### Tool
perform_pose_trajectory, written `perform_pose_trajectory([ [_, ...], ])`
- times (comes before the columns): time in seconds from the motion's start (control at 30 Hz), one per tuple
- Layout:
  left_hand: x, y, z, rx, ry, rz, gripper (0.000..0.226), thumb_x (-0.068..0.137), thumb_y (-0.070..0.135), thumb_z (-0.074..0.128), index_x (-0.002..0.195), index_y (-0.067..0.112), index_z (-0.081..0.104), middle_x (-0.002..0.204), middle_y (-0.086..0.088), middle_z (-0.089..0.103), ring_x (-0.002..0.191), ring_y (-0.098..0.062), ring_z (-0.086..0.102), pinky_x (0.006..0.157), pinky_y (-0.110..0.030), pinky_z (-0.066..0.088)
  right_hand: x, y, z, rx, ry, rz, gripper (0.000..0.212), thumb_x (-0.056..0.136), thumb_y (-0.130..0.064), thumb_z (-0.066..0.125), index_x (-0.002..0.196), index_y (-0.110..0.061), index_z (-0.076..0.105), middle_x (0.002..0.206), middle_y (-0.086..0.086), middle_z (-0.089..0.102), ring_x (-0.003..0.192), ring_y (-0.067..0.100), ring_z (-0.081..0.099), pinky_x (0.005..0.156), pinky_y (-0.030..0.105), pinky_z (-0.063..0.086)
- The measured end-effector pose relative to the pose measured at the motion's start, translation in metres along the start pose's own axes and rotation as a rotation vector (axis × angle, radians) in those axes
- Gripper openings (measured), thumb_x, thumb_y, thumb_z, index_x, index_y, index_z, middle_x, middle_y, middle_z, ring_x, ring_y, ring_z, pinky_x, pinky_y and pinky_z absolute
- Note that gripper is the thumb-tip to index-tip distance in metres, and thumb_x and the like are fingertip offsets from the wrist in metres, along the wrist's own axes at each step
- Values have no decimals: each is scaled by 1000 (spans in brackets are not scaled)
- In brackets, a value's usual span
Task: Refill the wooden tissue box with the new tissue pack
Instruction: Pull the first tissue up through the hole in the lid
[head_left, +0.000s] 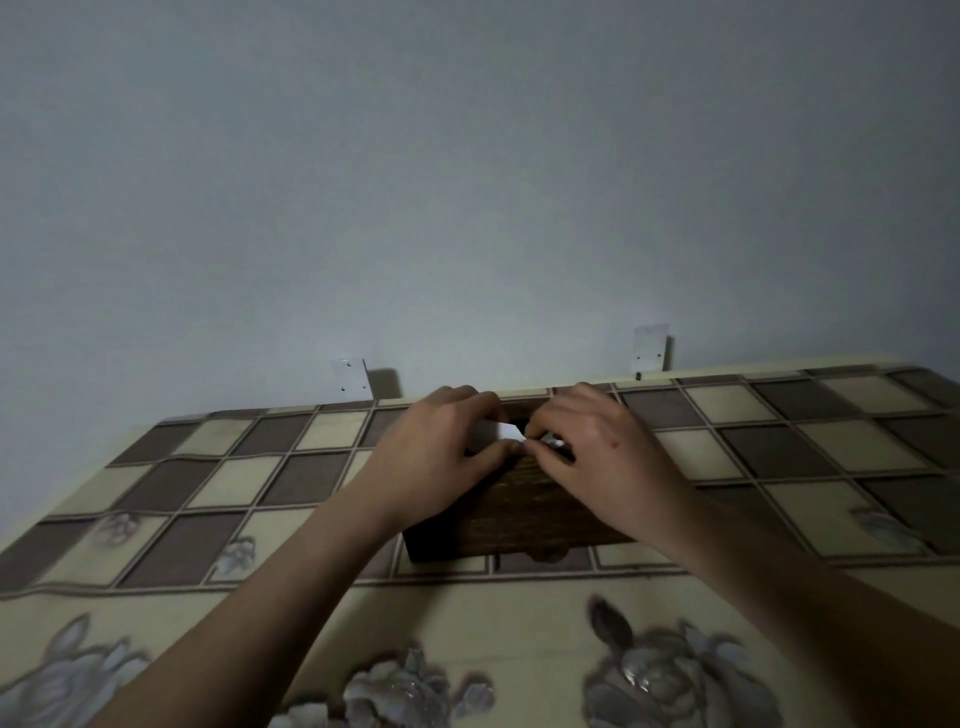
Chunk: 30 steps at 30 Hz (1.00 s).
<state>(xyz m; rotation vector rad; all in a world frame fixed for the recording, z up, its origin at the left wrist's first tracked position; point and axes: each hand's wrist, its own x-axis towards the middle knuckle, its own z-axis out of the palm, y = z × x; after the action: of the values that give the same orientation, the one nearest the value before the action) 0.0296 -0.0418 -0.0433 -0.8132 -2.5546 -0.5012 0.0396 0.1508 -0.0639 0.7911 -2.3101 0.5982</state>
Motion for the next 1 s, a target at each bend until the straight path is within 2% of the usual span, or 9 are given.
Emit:
perform_pose_trajectory([
  [0.13, 3, 4, 4, 17, 29, 18, 15, 87, 38, 65, 92, 25, 61, 89, 6, 64, 87, -17, 58, 66, -30, 37, 0, 3, -1, 14, -19, 3, 1, 83, -11, 70, 84, -11, 71, 82, 1, 68, 83, 22, 57, 69, 41, 50],
  [0.23, 0, 5, 6, 9, 57, -30, 15, 86, 42, 65, 86, 29, 57, 85, 8, 67, 81, -17, 62, 65, -35, 46, 0, 7, -3, -8, -31, 21, 5, 84, -12, 68, 89, -14, 70, 85, -1, 68, 85, 19, 55, 70, 36, 47],
  [0.33, -6, 5, 8, 5, 105, -50, 17, 86, 43, 65, 84, 29, 55, 80, 7, 67, 76, -18, 62, 63, -37, 48, 3, 14, -5, -31, -67, 70, 15, 86, -14, 64, 100, -17, 68, 94, -2, 66, 91, 18, 51, 76, 34, 43],
  [0.47, -9, 8, 9, -10, 162, -51, 18, 85, 37, 67, 82, 24, 56, 76, 5, 66, 72, -19, 61, 60, -37, 47, 11, 21, -5, 5, -172, 125, 31, 91, -17, 58, 121, -23, 62, 114, -5, 59, 108, 15, 46, 91, 31, 38],
  [0.63, -12, 10, 9, -33, 201, -42, 19, 83, 27, 69, 79, 17, 54, 74, 0, 64, 69, -24, 59, 59, -39, 46, 25, 25, -5, 35, -333, 167, 42, 92, -11, 48, 128, -32, 57, 120, -7, 52, 115, 14, 38, 100, 35, 33],
  [0.8, -11, 9, 11, -37, 222, -47, 25, 83, 23, 71, 76, 16, 48, 71, 0, 58, 64, -21, 52, 57, -34, 38, 37, 26, -7, 74, -502, 178, 42, 91, -5, 42, 117, -34, 57, 126, -8, 48, 120, 14, 36, 104, 38, 31],
  [0.9, -11, 7, 11, -75, 240, -97, 21, 82, 20, 72, 76, 13, 53, 73, 0, 59, 66, -18, 53, 61, -33, 39, 42, 26, -9, 142, -547, 186, 34, 91, -8, 43, 103, -38, 54, 119, -10, 48, 116, 13, 38, 102, 39, 34],
  [1.0, -10, 5, 12, -102, 262, -150, 15, 82, 17, 70, 77, 12, 56, 76, 0, 60, 69, -17, 54, 64, -35, 41, 44, 26, -8, 132, -550, 148, 24, 93, -15, 47, 101, -37, 52, 112, -13, 47, 113, 11, 41, 100, 36, 35],
])
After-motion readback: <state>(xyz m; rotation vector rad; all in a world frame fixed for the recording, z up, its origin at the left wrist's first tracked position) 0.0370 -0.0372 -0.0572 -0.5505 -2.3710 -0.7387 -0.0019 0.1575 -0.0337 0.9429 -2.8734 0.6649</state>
